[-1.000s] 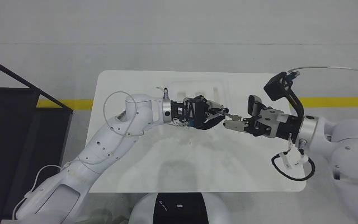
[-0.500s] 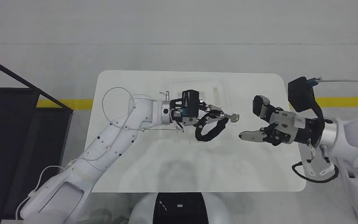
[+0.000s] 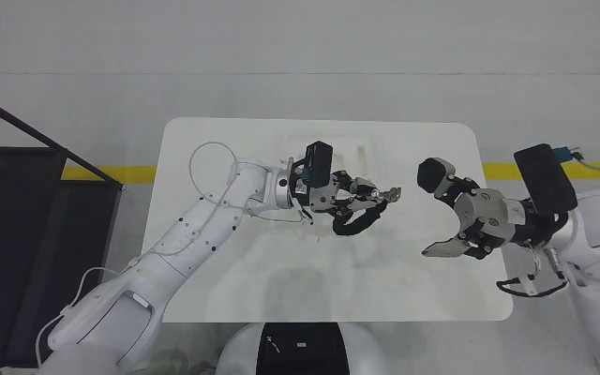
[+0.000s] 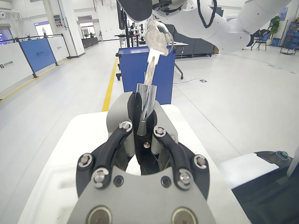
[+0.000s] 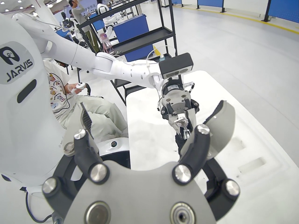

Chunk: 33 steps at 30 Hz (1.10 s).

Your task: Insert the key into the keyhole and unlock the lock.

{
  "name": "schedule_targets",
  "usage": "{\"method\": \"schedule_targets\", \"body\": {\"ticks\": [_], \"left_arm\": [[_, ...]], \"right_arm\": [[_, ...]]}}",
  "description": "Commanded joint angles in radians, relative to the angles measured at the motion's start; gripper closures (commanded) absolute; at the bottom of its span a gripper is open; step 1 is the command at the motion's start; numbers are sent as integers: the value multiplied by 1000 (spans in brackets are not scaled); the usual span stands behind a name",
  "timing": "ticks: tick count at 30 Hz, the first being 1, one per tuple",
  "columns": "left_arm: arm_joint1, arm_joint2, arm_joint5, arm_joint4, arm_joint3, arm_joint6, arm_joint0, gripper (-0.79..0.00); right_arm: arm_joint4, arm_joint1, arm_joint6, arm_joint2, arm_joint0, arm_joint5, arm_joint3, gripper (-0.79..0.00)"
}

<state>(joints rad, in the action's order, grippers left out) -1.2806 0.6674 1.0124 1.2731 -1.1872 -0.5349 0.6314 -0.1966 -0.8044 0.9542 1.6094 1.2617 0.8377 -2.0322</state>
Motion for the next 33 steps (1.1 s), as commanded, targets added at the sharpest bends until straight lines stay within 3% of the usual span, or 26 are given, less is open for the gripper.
{"method": "schedule_targets", "body": {"ticks": [1,9,15,33], "left_arm": [[-7,-24,0,-4,21,-35,-13,0],[-30,-106,0,-9,96,-148,-64,0],[-41,-145,0,5,146,-232,-88,0],[-42,-146,0,5,148,-236,-89,0]], "right_arm": [[8,-1,-11,-19,-12,5,9,-785],[53,-10,-105,-65,-48,29,23,-785],[56,-9,-111,-78,-50,53,14,-785],[0,-1,-87,-132,-82,106,25,-785]]}}
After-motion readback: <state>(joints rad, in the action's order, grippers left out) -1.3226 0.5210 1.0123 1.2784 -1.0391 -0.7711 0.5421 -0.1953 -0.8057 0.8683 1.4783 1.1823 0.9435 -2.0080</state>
